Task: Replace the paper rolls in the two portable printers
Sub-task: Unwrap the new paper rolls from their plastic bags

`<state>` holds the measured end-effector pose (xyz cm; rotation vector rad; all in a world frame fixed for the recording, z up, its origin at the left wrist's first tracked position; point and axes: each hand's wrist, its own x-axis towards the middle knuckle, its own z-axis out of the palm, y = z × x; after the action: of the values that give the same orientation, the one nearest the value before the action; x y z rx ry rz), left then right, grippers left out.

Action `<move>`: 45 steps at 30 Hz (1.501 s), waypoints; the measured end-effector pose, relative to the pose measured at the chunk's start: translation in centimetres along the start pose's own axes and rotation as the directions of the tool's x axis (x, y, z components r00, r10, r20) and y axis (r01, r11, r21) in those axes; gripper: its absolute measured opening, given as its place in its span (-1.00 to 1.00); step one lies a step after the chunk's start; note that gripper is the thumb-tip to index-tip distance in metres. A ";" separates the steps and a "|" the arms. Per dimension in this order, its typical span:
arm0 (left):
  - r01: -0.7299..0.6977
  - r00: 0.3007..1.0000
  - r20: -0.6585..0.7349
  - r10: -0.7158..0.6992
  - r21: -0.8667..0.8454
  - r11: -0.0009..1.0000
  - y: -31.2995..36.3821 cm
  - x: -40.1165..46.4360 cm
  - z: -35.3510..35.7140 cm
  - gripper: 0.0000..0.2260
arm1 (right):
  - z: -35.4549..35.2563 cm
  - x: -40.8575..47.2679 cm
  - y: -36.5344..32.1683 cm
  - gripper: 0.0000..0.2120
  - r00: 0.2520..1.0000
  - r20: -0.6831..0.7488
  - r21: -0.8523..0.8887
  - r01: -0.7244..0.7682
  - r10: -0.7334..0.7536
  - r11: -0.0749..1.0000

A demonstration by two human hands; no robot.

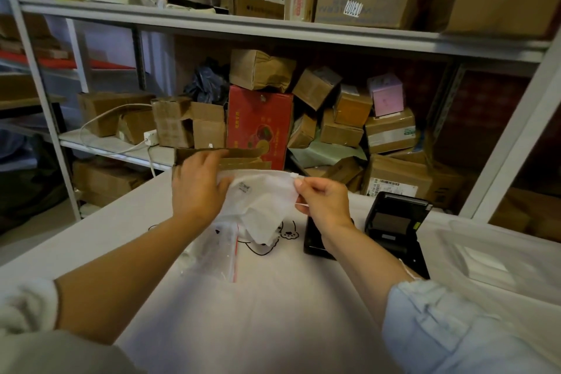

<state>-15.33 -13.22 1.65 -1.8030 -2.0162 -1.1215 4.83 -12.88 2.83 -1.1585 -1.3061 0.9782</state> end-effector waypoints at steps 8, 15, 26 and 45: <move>0.313 0.730 0.577 -0.366 0.193 0.930 -4.5 -5.0 4.1 -0.09 | 3.0 -1.5 2.3 -0.83 0.995 -0.004 0.023 -0.104 0.104 0.994; 0.247 0.731 0.596 -0.332 0.222 0.943 -6.5 -3.6 3.2 -0.30 | 3.5 -0.7 0.1 -0.89 0.989 -0.148 0.160 0.030 -0.006 0.987; -0.437 0.894 -0.068 0.443 -0.354 0.827 7.7 2.2 -5.4 -0.75 | 2.4 -0.4 -4.8 -0.85 0.966 -0.106 0.124 0.250 -0.237 0.960; -0.320 0.907 0.255 0.336 -0.102 0.942 1.8 1.5 -4.5 -0.84 | -0.7 -0.5 -1.2 -0.92 0.898 -0.440 0.197 0.112 -0.015 0.974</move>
<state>-15.42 -15.07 6.41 -2.3257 -1.7240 -0.8810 5.38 -13.66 4.00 -1.0793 -0.8472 0.7352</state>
